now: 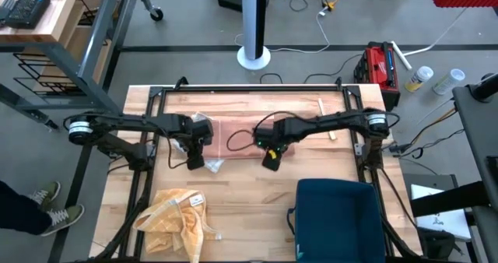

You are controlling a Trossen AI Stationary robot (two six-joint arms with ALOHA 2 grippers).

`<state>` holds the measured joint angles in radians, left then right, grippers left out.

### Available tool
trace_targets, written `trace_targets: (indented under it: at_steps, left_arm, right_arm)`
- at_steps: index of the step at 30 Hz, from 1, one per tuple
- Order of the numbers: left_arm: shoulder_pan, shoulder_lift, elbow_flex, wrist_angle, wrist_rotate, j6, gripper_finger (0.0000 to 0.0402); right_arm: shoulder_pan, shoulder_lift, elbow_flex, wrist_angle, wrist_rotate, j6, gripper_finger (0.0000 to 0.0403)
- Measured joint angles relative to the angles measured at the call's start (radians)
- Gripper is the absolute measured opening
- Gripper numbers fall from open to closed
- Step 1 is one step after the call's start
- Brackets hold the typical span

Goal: Fold towel
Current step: Fold the brown towel

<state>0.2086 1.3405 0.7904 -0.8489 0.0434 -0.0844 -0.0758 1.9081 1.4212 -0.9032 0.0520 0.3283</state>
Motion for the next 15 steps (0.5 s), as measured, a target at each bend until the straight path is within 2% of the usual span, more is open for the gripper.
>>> trace_targets:
  at_steps: [7, 12, 15]
  left_arm:
    - [0.004, 0.13, -0.001, -0.003, -0.034, -0.007, 0.0036]
    - [0.005, 0.25, 0.012, -0.008, -0.02, 0.001, 0.0036]
    - [0.006, 0.276, 0.026, -0.025, -0.003, 0.019, 0.0036]
  right_arm:
    - [-0.005, 0.124, 0.006, -0.021, 0.002, 0.04, 0.0073]
    - [-0.005, 0.139, 0.011, -0.114, 0.003, 0.039, 0.0039]
    - [0.0, 0.119, 0.006, -0.178, 0.0, 0.037, 0.0024]
